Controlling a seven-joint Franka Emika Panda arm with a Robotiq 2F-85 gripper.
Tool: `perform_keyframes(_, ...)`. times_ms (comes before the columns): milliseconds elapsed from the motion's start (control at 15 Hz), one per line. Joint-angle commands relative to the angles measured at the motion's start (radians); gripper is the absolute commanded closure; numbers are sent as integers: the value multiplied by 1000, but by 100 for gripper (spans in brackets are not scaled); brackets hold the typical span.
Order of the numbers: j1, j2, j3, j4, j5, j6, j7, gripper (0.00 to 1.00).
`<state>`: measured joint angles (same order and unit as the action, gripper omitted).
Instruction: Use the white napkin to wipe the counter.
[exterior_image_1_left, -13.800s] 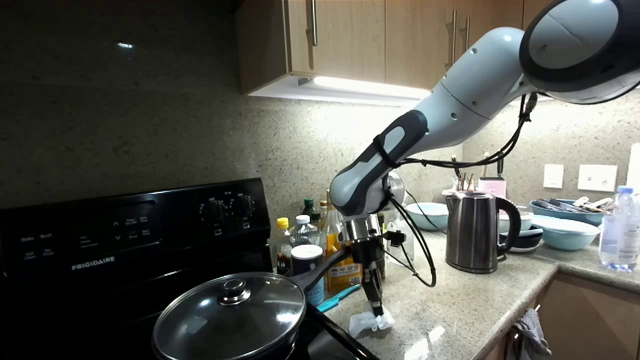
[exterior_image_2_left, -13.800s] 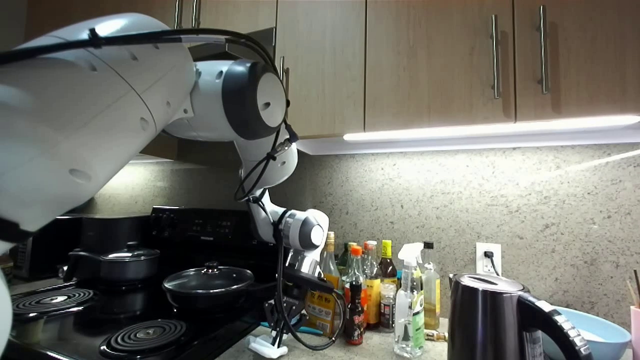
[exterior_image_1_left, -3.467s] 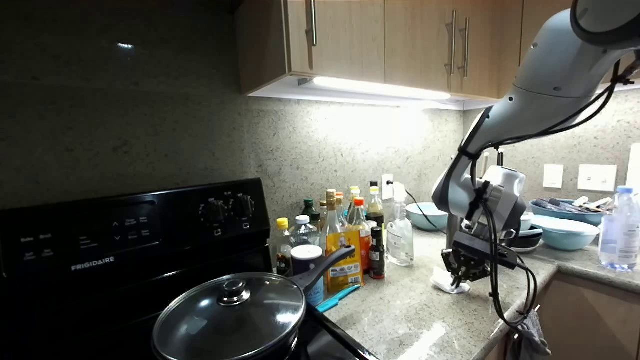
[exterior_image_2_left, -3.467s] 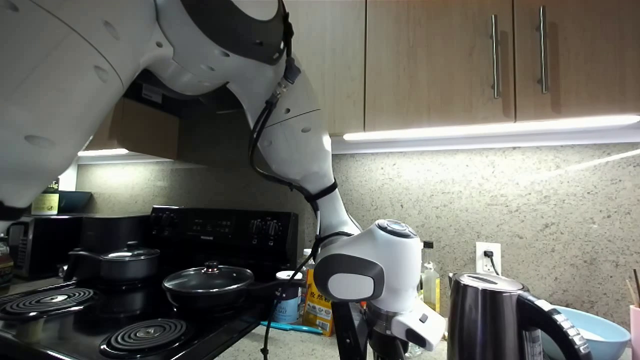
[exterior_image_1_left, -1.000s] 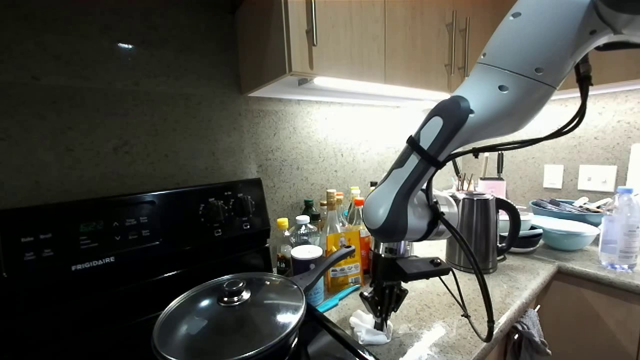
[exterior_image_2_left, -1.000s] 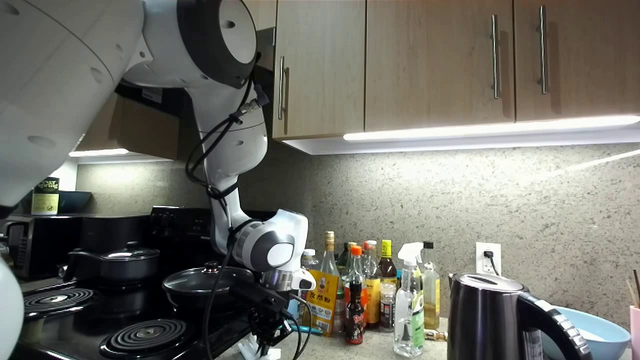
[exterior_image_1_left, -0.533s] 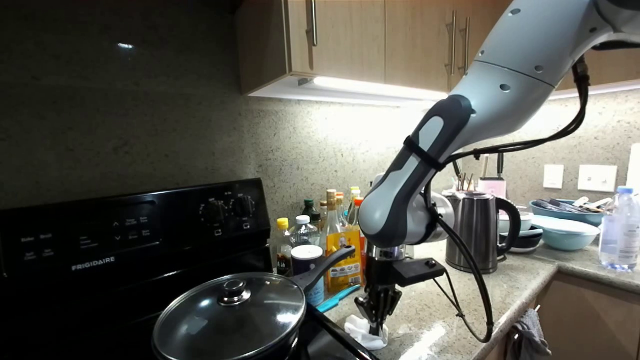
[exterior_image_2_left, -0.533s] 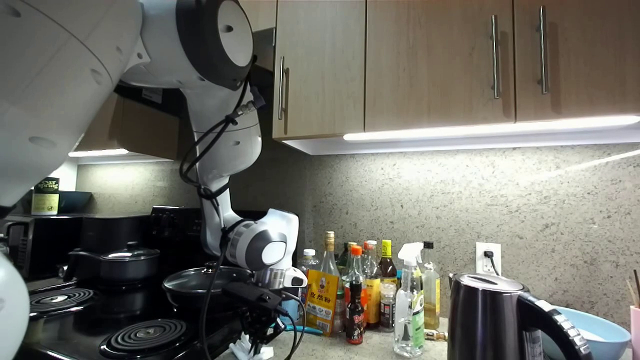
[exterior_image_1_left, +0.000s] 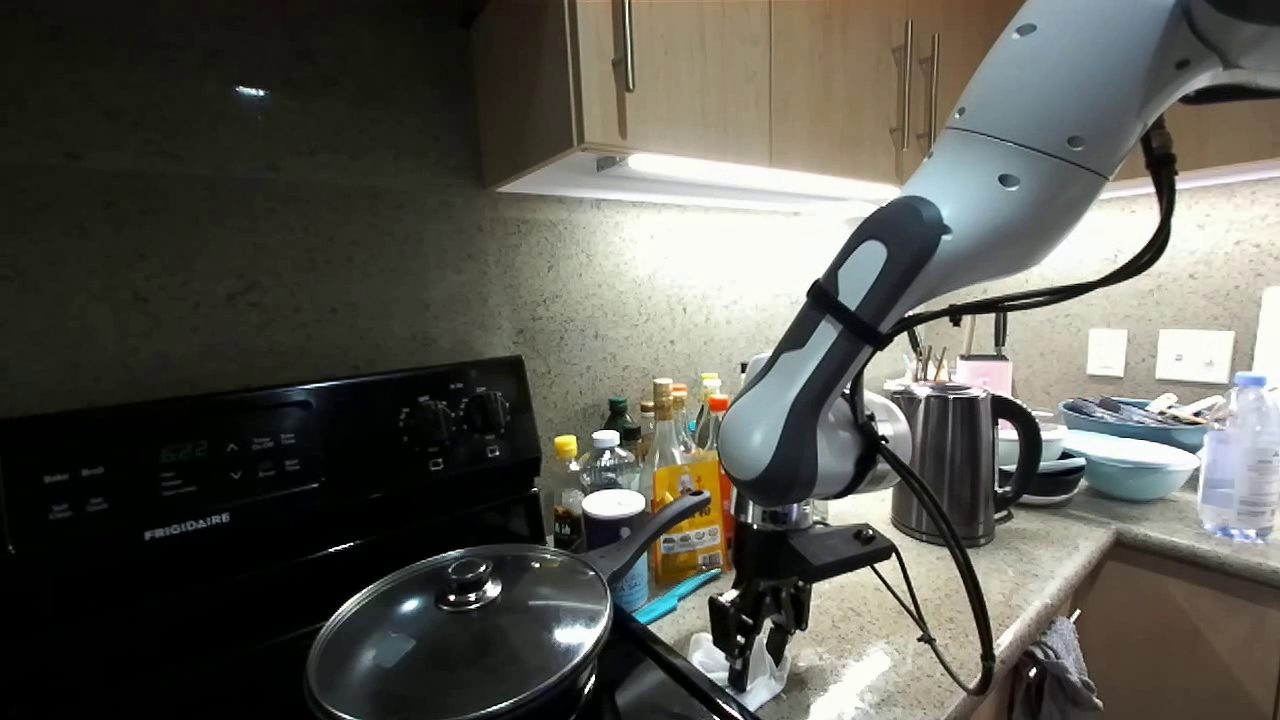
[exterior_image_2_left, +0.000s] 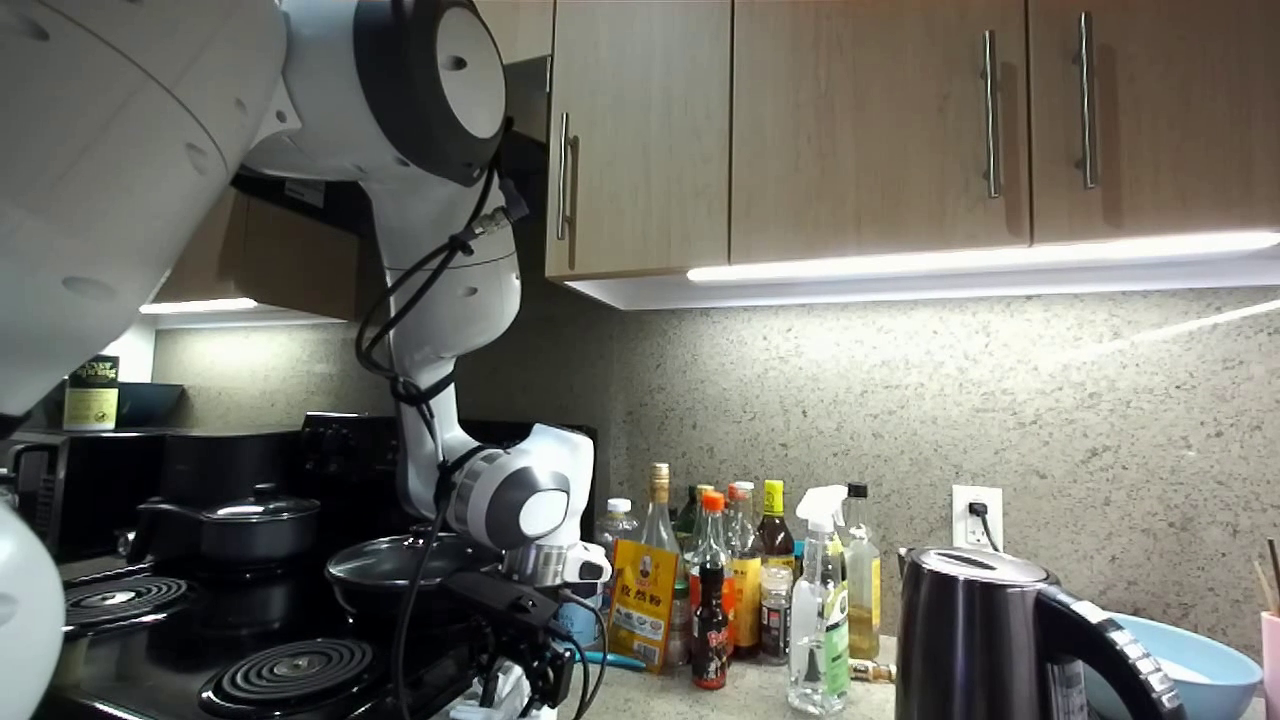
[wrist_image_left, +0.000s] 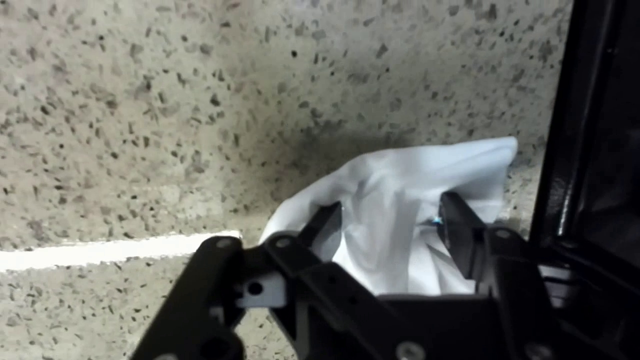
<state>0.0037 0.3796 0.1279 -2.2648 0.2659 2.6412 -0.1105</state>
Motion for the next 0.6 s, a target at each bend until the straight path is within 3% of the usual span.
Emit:
perform_keyframes(0,-7,-32,-18,-60,-8,64,26,13)
perform_keyframes(67,-10,-44,-24,-75,-5,97,30,5)
perform_keyframes(200,-21,-66,-32,-104,3,158,35,0)
perform_keyframes(533,-53,-116,-48,-150,14,206,63,0)
